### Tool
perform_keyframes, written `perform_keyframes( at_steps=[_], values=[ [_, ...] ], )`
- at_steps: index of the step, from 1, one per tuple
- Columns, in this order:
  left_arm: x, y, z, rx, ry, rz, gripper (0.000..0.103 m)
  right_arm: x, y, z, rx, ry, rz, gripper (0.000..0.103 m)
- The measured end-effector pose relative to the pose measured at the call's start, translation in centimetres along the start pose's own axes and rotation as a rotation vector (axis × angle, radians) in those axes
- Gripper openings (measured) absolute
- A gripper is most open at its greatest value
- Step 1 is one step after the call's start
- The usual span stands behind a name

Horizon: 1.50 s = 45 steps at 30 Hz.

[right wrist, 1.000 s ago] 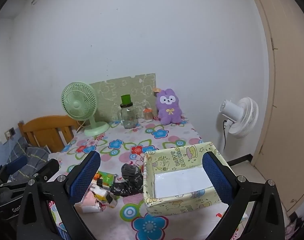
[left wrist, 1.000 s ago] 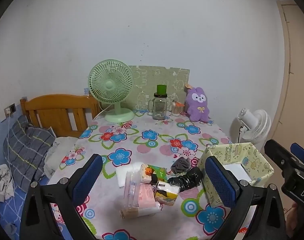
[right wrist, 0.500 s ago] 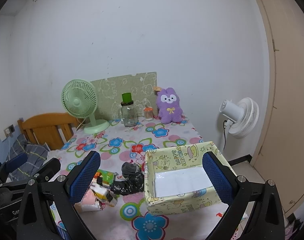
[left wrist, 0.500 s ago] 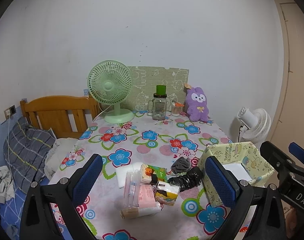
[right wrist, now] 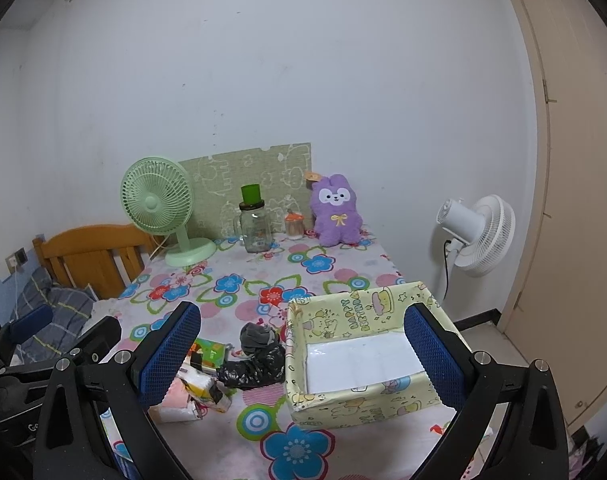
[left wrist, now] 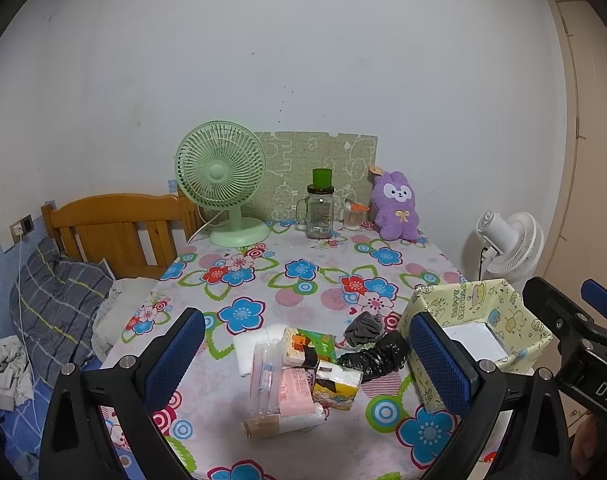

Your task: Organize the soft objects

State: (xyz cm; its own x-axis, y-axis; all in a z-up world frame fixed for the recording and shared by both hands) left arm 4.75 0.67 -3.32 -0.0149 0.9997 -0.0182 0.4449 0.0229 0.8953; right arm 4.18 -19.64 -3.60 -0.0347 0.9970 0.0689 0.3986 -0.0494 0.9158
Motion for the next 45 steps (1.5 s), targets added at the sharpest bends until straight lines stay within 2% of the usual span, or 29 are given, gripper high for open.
perform_keyframes(
  at_steps=[12, 14, 45],
  values=[
    [0.9, -0.1, -0.1, 0.006, -0.01, 0.012, 0.103, -0.1, 0.0, 0.1, -0.001, -0.001, 0.0, 0.103],
    [-0.6, 0.0, 0.2, 0.008, -0.007, 0.02, 0.103, -0.1, 0.0, 0.0, 0.0, -0.001, 0.001, 0.103],
    [-1.4, 0.3, 0.4, 0.009, -0.023, 0.041, 0.102, 0.0, -0.2, 0.5, 0.011, -0.002, 0.005, 0.102]
  ],
)
Point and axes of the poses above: each gripper's, at about its wrist camera, not at the fingertips, and z roughly the way its jaws point, x to its left, y to its top, the point moved 5 cm from there along z, roughly the way its jaws point, and after that the axes turned 1 degree about y, right-handed, at the moved point
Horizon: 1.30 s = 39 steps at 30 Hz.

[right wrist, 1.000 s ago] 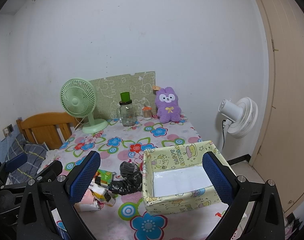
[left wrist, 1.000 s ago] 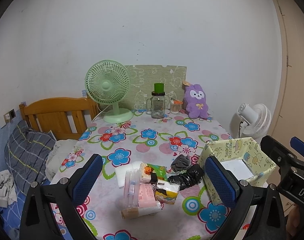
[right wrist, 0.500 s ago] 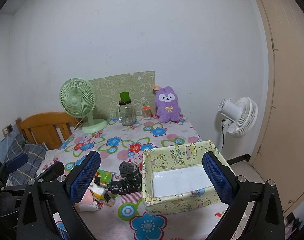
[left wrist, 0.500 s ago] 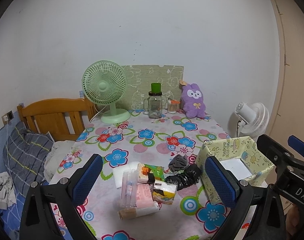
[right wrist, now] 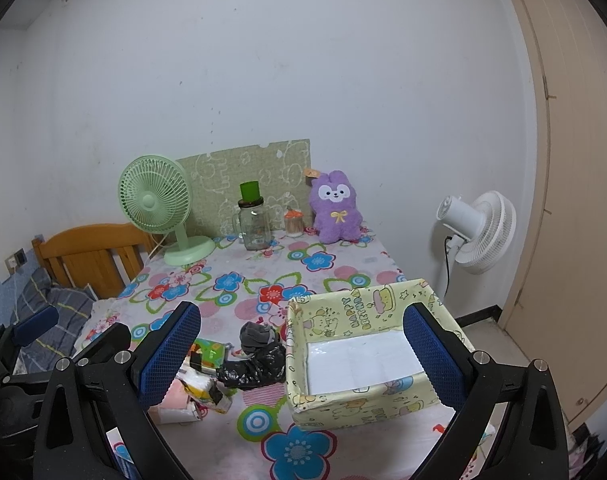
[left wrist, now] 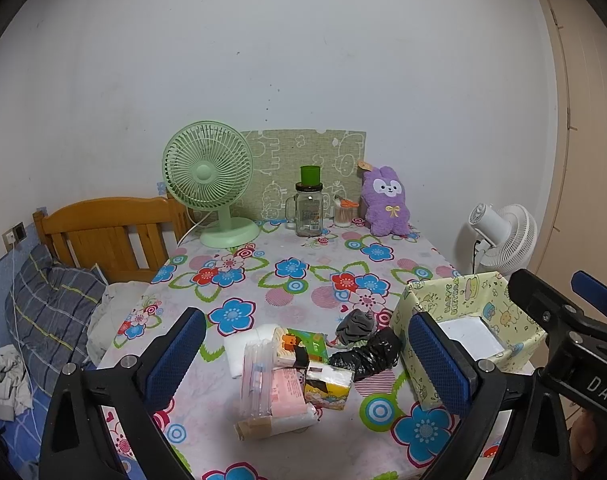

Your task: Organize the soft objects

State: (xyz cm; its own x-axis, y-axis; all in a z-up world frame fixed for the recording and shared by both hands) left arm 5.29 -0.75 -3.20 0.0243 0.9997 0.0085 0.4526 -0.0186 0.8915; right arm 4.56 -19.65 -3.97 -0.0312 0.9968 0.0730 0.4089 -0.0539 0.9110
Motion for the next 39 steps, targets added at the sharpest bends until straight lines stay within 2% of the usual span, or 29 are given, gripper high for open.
perform_keyframes(
  at_steps=[10, 15, 25, 39],
  values=[
    [-0.1, -0.4, 0.9, 0.008, -0.019, 0.001, 0.097, 0.8, -0.1, 0.6, 0.008, 0.003, -0.009, 0.102],
    [0.2, -1.1, 1.8, 0.023, -0.032, -0.008, 0.096, 1.5, -0.4, 1.3, 0.023, 0.02, -0.017, 0.098],
    [1.0, -2.3, 3.5, 0.045, -0.017, 0.01, 0.09, 2.8, -1.8, 3.3, 0.064, 0.029, -0.032, 0.094],
    [3.1, -4.7, 6.6, 0.126, 0.004, 0.009, 0.09, 5.5, -4.4, 7.3, 0.147, 0.093, -0.058, 0.091]
  ],
)
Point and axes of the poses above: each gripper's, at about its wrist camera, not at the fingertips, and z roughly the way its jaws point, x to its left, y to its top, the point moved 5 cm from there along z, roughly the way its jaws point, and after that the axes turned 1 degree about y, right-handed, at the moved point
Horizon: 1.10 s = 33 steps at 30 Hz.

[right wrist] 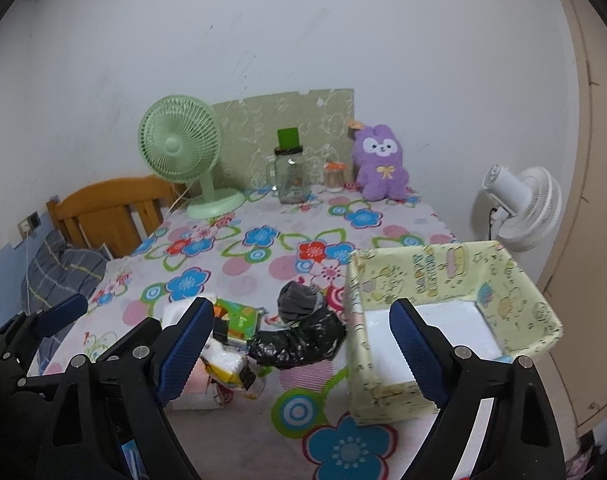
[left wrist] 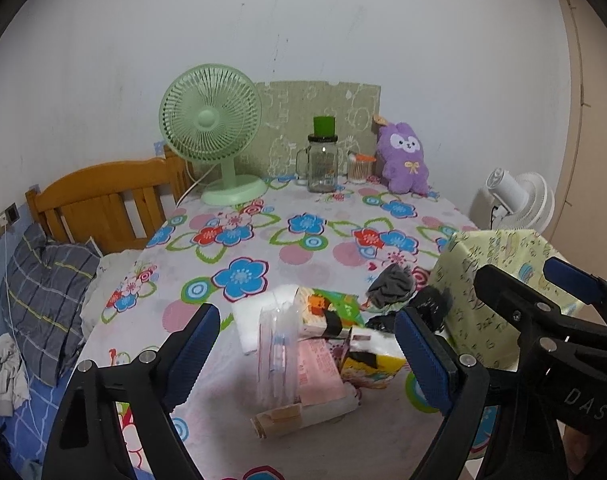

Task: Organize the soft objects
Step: 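Move both tools down toward the packets beside the black bag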

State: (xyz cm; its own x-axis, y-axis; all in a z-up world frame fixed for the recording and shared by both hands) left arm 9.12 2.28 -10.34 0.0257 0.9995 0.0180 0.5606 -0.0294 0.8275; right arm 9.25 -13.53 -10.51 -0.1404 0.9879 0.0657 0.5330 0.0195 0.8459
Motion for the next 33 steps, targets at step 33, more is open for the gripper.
perform_keyframes(
  at_steps=[33],
  values=[
    [2.6, -4.6, 7.5, 0.208, 0.024, -0.028, 0.084, 4.9, -4.3, 8.6, 0.229, 0.125, -0.045, 0.084]
  ],
)
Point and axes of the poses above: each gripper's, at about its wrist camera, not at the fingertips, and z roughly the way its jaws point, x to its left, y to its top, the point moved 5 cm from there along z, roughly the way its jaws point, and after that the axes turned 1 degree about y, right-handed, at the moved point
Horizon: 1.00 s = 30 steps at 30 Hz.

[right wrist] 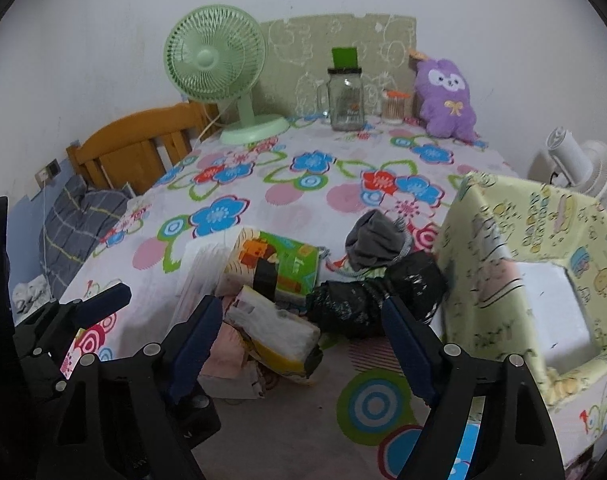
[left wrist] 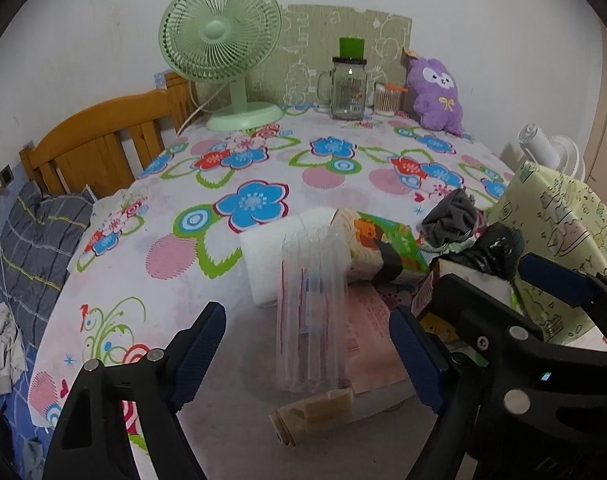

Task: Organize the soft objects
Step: 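Move both tools down toward the packets beside the black bag, then grasp the clear plastic tube with the left tool while the right tool grasps the white-yellow packet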

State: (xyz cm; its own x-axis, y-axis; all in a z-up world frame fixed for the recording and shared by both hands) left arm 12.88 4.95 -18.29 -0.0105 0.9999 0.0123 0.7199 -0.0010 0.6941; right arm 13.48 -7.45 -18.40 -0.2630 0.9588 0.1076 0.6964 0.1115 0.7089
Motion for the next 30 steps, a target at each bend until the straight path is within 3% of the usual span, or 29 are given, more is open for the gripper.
perform_keyframes(
  at_steps=[5, 13, 18, 23, 30],
  values=[
    [0.2, -0.1, 0.7, 0.015, 0.0, -0.005, 0.082, 0.4, -0.1, 0.9, 0.014, 0.008, -0.004, 0.081],
    [0.5, -0.5, 1.8, 0.042, -0.005, -0.007, 0.073, 0.4, -0.5, 2.7, 0.073, 0.026, 0.014, 0.061],
    [-0.2, -0.4, 1.9, 0.037, -0.032, 0.015, 0.057, 0.8, -0.5, 3.2, 0.081, 0.032, 0.011, 0.048],
    [-0.7, -0.2, 2.0, 0.046, -0.071, 0.023, 0.039, 0.8, -0.3, 3.3, 0.077, 0.029, 0.009, 0.047],
    [-1.0, 0.0, 2.0, 0.058, -0.091, 0.023, 0.024, 0.7, -0.1, 3.3, 0.079, 0.033, 0.018, 0.046]
  ],
)
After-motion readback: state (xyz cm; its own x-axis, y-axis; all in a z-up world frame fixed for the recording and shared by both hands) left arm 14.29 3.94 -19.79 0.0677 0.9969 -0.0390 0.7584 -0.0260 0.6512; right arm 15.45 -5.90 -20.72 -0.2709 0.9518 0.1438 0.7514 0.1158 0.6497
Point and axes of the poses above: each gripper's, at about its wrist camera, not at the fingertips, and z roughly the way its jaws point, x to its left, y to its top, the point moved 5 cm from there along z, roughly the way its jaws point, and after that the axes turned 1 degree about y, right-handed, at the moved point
